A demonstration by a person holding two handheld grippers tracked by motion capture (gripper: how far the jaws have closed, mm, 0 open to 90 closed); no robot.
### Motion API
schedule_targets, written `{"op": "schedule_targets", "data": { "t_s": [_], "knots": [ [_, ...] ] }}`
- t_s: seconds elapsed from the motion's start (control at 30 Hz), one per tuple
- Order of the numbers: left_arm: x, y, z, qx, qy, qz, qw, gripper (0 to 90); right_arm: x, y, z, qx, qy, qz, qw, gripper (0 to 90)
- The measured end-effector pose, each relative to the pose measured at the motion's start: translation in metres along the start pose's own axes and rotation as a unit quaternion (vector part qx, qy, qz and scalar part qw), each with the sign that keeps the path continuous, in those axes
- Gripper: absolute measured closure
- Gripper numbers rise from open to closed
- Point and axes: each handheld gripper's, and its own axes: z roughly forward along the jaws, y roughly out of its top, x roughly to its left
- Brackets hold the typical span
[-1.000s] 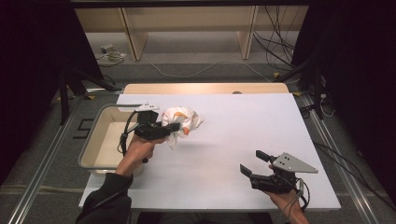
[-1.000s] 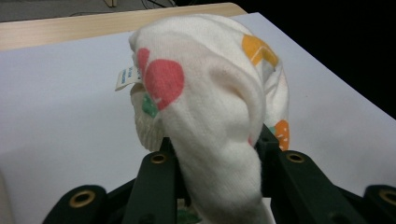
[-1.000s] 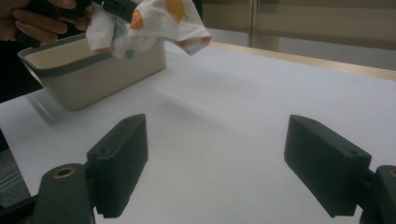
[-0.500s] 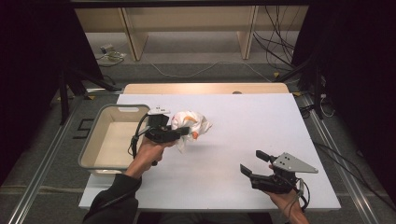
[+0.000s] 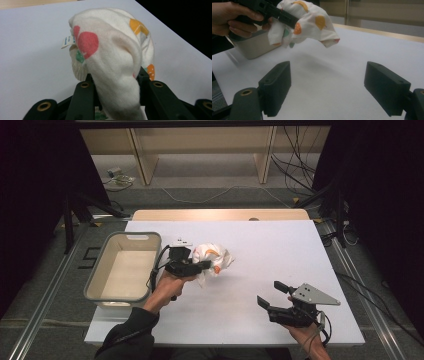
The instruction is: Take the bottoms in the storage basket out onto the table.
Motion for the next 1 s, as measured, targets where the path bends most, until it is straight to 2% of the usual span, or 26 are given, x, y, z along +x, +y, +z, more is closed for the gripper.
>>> {"op": "schedule_targets", "data": {
  "t_s": [0.37,0.7,0.83,1.0],
  "knots": [
    [-0.01,-0.004,0.015,0.012,-0.011,0.013,0.9998,68.6,0.0,0.0,0.0,0.0,0.0,0.001,1.0,22.4],
    [-0.02,-0.005,0.028,0.016,-0.024,0.018,0.9994,68.6,0.0,0.0,0.0,-0.001,0.002,-0.001,1.0,22.4],
    [-0.022,-0.007,0.033,0.023,-0.034,0.013,0.9991,68.5,0.0,0.0,0.001,-0.001,0.002,-0.001,1.0,22.4],
    [-0.025,-0.008,0.039,0.028,-0.035,0.019,0.9988,68.5,0.0,0.0,0.001,0.0,0.001,-0.002,1.0,22.4]
  ]
}}
